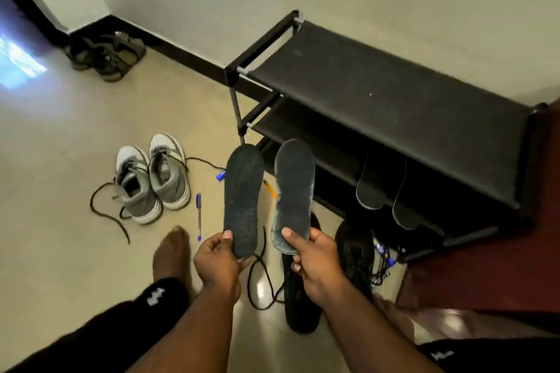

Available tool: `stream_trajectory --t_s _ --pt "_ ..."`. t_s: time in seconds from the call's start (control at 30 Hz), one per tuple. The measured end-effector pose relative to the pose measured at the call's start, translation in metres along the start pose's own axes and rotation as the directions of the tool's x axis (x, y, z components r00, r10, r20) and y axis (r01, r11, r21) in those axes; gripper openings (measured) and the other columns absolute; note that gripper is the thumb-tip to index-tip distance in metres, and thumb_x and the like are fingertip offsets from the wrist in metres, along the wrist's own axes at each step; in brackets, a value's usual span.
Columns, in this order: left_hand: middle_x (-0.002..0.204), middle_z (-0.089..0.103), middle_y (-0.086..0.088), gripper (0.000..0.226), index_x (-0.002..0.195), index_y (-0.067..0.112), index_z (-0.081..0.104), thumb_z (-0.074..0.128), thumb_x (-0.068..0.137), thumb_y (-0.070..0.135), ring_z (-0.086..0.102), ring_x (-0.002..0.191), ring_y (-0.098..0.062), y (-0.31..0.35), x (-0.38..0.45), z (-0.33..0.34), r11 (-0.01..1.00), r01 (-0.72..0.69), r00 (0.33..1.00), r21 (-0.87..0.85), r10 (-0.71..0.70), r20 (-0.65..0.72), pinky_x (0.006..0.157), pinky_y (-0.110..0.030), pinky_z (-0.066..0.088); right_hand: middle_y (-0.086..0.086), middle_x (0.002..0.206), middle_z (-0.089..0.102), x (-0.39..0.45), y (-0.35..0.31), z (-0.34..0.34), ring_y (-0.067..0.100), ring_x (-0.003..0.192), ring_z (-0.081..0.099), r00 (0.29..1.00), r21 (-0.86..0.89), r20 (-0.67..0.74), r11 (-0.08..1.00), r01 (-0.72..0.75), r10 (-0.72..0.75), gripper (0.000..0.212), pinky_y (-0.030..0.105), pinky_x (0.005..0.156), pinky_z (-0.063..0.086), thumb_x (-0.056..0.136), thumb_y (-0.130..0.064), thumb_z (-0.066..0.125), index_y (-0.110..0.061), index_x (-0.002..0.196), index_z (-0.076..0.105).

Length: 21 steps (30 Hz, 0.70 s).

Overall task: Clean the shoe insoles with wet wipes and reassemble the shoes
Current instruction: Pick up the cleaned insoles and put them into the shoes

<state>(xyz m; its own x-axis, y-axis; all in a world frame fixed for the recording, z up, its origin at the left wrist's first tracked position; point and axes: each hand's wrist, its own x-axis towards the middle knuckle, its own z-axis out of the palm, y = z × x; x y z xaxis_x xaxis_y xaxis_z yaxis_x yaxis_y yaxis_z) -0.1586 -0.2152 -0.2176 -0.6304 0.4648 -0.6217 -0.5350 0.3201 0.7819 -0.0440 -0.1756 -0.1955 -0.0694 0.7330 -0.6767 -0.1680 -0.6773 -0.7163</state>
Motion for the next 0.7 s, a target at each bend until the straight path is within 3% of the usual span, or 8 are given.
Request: stream_trajectory --t_s 0.1,0.23,0.33,0.5,0.63,0.7 --pt "0.094 0.065 -0.011 0.008 0.099 0.009 0.06 0.055 0.101 0.015 0.063 0.073 -0.021 0.029 0.016 0.024 0.999 -0.038 0.999 0.019 0.038 0.01 0.053 -0.038 0.058 0.003 0.074 0.063 -0.005 -0.031 -0.004 0.005 0.047 0.04 0.998 0.083 0.051 0.996 0.041 -0.045 0.01 0.019 0.045 0.039 0.09 -0.001 0.062 -0.003 0.1 0.065" --pt "0.102 0.067 -0.015 0.011 0.09 0.011 0.061 0.056 0.101 0.014 0.066 0.082 -0.029 0.05 0.03 0.074 0.996 -0.091 0.994 0.002 0.091 0.067 0.049 -0.038 0.06 -0.001 0.071 0.066 0.02 -0.056 -0.002 0.005 0.052 0.046 0.998 0.083 0.004 0.994 0.069 -0.07 0.012 0.018 0.049 0.044 0.089 0.003 0.061 -0.005 0.098 0.066" --pt "0.11 0.067 -0.018 0.014 0.108 0.002 0.062 0.054 0.101 0.011 0.067 0.086 -0.03 0.053 0.058 0.116 0.994 -0.103 0.986 -0.039 0.108 0.127 0.047 -0.035 0.059 0.001 0.069 0.065 0.054 -0.07 0.0 0.005 0.051 0.046 0.998 0.126 -0.034 0.99 0.056 -0.052 0.011 0.018 0.047 0.043 0.089 0.005 0.061 -0.004 0.093 0.066" --pt "0.096 0.068 -0.007 0.023 0.121 0.002 0.062 0.055 0.101 0.01 0.067 0.071 -0.021 0.059 0.102 0.176 0.988 -0.125 0.979 -0.09 0.138 0.15 0.05 -0.03 0.059 0.001 0.067 0.06 0.121 -0.089 0.006 0.005 0.05 0.044 0.994 0.161 -0.104 0.986 0.037 -0.02 0.01 0.015 0.043 0.043 0.088 0.003 0.063 -0.007 0.088 0.064" --pt "0.118 0.068 -0.012 0.03 0.128 0.005 0.062 0.057 0.1 0.011 0.07 0.083 -0.024 0.049 0.14 0.194 0.989 -0.127 0.979 -0.072 0.137 0.152 0.052 -0.028 0.059 0.002 0.07 0.057 0.156 -0.091 0.012 0.006 0.051 0.044 0.983 0.256 -0.175 0.967 -0.007 0.053 0.015 0.013 0.041 0.043 0.086 0.002 0.067 -0.01 0.086 0.058" --pt "0.117 0.069 -0.01 0.033 0.13 0.005 0.061 0.059 0.098 0.011 0.072 0.082 -0.019 0.047 0.149 0.195 0.988 -0.135 0.98 -0.076 0.145 0.139 0.053 -0.026 0.058 0.004 0.07 0.056 0.161 -0.091 0.018 0.008 0.054 0.047 0.973 0.337 -0.21 0.941 -0.02 0.095 0.019 0.014 0.042 0.046 0.085 0.003 0.068 -0.009 0.084 0.054"
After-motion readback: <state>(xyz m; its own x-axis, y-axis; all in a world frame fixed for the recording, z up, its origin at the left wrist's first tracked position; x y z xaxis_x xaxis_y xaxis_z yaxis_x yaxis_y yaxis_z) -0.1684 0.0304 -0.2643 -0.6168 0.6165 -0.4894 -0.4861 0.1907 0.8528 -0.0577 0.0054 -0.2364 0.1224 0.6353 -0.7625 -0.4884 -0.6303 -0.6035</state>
